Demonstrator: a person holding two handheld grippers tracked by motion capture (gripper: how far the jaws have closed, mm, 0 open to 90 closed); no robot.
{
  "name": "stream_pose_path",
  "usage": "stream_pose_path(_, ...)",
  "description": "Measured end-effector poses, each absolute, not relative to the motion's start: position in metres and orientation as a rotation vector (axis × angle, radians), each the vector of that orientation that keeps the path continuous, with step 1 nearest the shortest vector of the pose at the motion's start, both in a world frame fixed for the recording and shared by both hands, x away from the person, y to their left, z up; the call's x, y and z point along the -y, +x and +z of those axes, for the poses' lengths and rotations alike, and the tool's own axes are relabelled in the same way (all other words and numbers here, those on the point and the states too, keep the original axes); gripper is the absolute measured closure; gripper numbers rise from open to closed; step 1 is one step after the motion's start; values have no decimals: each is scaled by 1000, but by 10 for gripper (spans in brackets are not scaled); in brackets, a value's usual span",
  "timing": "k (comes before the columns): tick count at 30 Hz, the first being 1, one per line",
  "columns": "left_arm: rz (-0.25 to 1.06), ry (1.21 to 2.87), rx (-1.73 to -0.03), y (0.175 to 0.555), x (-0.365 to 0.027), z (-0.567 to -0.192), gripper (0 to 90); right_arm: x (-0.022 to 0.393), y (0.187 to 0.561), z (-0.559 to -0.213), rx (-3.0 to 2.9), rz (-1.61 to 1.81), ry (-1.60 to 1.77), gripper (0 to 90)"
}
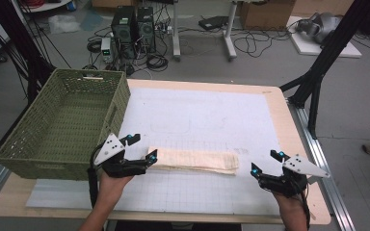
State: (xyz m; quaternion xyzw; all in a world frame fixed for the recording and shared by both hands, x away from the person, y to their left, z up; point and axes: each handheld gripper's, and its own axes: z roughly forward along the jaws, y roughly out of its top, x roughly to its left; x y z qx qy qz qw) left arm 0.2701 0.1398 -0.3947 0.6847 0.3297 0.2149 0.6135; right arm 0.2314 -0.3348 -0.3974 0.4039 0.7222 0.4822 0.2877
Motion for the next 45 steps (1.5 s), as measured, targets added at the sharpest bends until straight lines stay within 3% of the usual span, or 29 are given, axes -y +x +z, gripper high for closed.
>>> stream_pose_path(23, 483, 1598, -757, 273, -136, -393, 168, 339, 228, -399, -1916, 1298, 1114, 157)
stream_pose_path(45, 453, 1695, -869, 282, -134, -407, 181, 333, 234, -405, -1955, 1292, 1112, 161)
